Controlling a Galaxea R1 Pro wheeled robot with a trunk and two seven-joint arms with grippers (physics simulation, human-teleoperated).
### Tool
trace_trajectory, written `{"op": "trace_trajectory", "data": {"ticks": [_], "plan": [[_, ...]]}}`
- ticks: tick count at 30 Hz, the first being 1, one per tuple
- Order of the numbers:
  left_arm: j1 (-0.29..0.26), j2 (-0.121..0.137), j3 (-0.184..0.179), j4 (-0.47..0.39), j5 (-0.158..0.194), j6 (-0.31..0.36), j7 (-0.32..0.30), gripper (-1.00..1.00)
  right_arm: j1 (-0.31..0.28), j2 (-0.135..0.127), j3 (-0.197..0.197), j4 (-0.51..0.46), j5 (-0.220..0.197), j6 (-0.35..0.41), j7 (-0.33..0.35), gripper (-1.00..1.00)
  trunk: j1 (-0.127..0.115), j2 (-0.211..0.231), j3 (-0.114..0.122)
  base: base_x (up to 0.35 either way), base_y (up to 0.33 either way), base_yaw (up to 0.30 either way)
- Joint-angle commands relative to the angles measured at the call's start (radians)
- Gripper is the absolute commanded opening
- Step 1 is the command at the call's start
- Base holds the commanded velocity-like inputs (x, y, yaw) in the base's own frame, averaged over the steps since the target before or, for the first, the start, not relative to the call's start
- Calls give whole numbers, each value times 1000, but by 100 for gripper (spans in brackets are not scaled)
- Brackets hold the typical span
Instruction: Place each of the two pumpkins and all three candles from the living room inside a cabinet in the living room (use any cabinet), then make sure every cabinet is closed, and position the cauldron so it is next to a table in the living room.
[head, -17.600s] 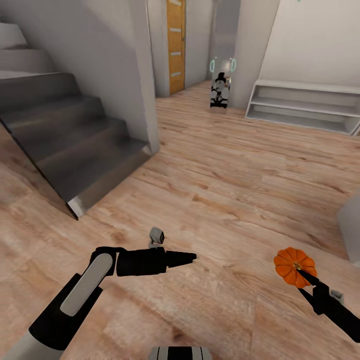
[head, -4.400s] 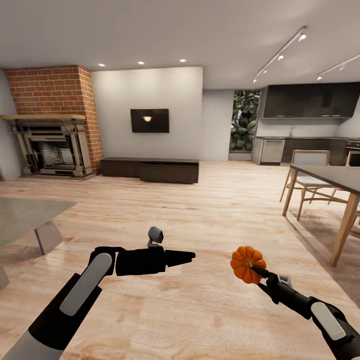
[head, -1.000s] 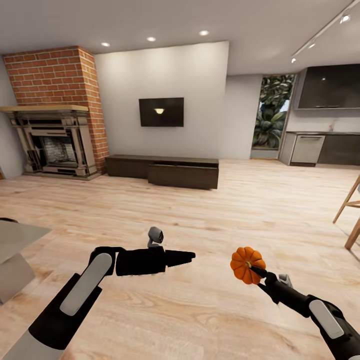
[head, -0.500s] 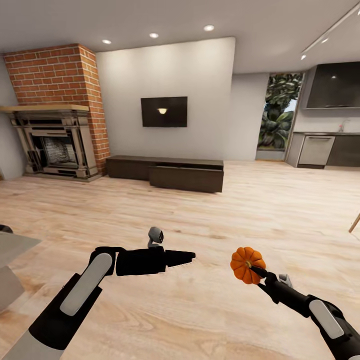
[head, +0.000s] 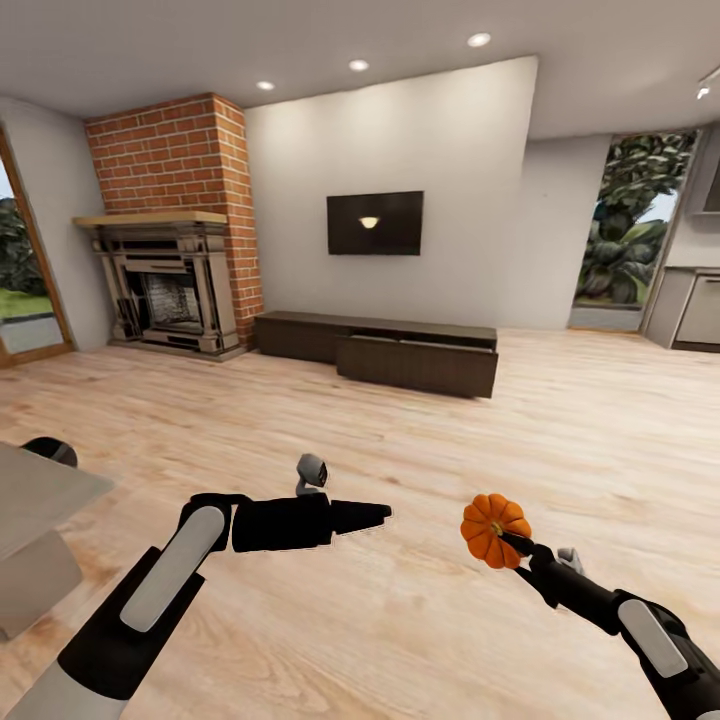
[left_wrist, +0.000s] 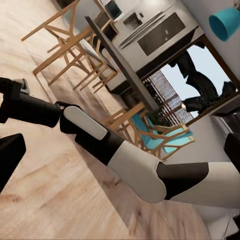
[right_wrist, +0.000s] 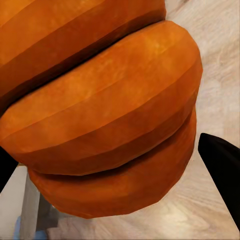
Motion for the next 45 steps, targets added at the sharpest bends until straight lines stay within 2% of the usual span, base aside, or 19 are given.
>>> {"op": "trace_trajectory", "data": {"ticks": [1,27,35,45], "plan": [[-1,0,-1,1,-6,1,-8,100,-1,0,-4,-1,-16,11,-2,-100,0,0,-1,329,-64,184],[-2,-4,-1,1,-6,1,-7,100,-1,0,-5,-1,-17,11,0,-100,0,0,-1,330,-73,21],[-1,-5,-1,1,-6,1,-6,100,-1,0,-5,-1,-17,11,0,-100,0,0,2,330,-74,189],[-2,-5,-1,1,-6,1,-5,100,-1,0,-6,-1,-17,11,0,-100,0,0,3,330,-74,39]]}}
